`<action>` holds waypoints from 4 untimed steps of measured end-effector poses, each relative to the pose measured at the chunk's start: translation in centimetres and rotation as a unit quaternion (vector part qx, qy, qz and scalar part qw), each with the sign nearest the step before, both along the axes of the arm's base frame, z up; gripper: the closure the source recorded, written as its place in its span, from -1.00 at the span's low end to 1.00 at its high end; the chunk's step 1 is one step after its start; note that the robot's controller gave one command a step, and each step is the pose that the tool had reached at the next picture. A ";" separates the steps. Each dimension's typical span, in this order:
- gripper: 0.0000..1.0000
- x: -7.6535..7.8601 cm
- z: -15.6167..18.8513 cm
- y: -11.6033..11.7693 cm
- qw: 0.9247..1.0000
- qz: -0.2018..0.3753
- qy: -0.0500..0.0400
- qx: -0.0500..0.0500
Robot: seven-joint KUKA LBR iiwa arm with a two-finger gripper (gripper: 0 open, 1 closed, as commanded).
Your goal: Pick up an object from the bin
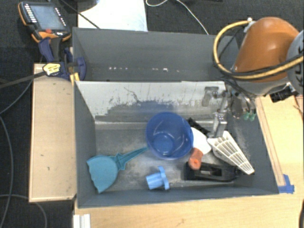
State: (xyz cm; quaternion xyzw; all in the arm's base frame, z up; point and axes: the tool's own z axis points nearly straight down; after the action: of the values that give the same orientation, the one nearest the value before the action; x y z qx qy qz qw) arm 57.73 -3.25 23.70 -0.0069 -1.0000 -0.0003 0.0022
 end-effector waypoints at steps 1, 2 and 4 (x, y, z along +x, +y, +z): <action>-1.00 0.0 0.2 0.0 1.000 0.000 -0.001 0.000; -1.00 -0.5 9.5 2.2 0.997 0.080 -0.002 0.000; -1.00 -4.6 -0.1 7.2 1.000 0.031 -0.003 0.000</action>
Offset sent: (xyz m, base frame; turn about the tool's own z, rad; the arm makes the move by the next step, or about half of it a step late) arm -0.0057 0.0237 0.0996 -0.1694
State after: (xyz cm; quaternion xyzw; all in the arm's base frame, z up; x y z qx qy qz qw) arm 53.13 3.97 23.61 0.0236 -0.9997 -0.0007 -0.0010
